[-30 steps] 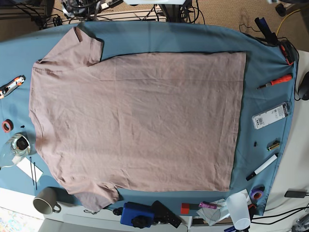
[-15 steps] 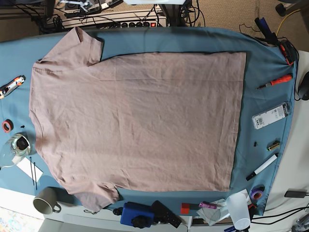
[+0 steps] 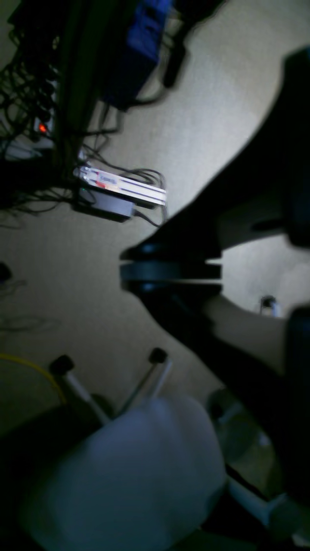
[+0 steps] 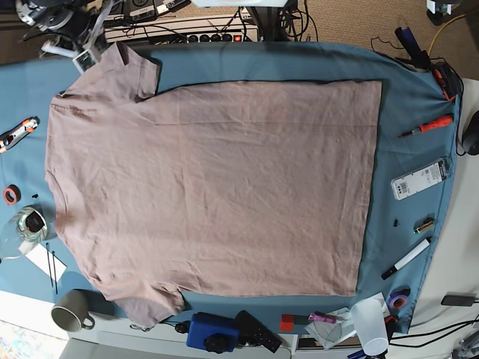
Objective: Fold the T-shirt properly
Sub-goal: 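Move both grippers down to the shirt's shoulder corners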
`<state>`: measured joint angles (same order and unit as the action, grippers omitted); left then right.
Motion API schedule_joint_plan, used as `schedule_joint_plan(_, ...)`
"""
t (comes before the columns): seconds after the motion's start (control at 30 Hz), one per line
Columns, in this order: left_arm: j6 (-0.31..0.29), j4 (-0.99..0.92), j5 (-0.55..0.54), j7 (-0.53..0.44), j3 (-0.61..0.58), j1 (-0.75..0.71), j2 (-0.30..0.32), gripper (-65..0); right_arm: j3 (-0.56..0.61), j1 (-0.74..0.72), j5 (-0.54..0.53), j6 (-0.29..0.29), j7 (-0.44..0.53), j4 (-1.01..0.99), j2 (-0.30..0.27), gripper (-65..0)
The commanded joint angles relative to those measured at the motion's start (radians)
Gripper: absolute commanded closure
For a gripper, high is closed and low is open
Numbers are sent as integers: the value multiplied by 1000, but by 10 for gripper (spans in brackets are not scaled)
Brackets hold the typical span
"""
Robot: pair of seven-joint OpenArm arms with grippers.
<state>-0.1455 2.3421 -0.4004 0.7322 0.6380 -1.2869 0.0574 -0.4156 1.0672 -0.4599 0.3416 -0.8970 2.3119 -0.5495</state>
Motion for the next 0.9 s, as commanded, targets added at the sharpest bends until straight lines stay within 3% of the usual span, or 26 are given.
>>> schedule_joint_plan(0.0,22,14,3,-7,9,-22,-5,0,-33,10,4,-2,14,35,-2,0)
schedule_joint_plan(0.13,49,14,3,-11,9,-22,-10,0,-97,10,6,-3,18,44,9,0)
schedule_joint_plan(0.43,49,14,4,-26,9,-22,-10,0,-103,10,87,-2,27,44,9,0)
schedule_joint_plan(0.57,49,14,4,-26,9,-22,-10,0,-103,10,97,-3,25,44,10,-259)
schedule_joint_plan(0.73,49,14,42,-35,9,-22,-10,0,-103,-14,147,-122,8,44,44,-279)
schedule_joint_plan(0.87,49,14,151,-132,9,-22,-11,0,-103,-90,135,-127,3,44,59,-279)
